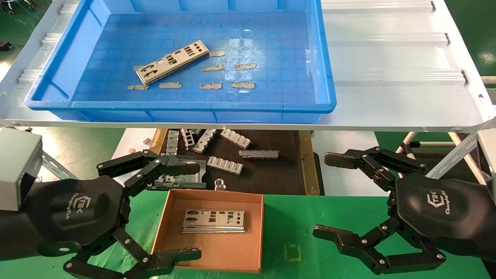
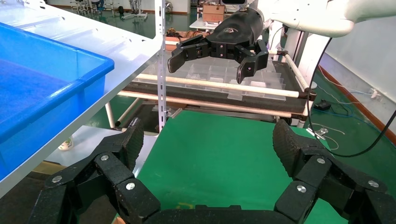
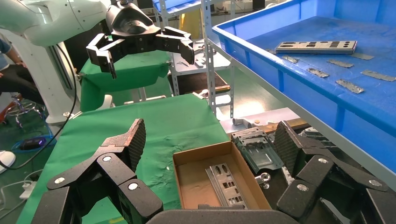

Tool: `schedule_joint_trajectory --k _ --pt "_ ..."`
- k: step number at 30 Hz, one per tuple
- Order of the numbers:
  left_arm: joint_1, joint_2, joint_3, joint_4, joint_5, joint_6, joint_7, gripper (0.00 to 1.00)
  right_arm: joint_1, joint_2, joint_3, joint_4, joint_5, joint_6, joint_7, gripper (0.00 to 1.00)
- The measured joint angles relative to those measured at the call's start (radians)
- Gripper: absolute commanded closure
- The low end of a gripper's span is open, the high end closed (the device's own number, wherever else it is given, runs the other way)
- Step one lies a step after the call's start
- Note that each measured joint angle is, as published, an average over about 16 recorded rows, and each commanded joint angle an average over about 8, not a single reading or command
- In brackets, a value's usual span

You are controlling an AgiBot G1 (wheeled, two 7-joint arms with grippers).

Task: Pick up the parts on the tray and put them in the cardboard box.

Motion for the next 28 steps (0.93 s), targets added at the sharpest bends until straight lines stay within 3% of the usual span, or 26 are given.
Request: schedule_joint_trajectory --k 28 --pt "0.000 0.000 0.000 0.000 0.000 0.000 0.000 0.00 0.000 0.000 0.000 0.000 0.000 0.000 0.000 0.00"
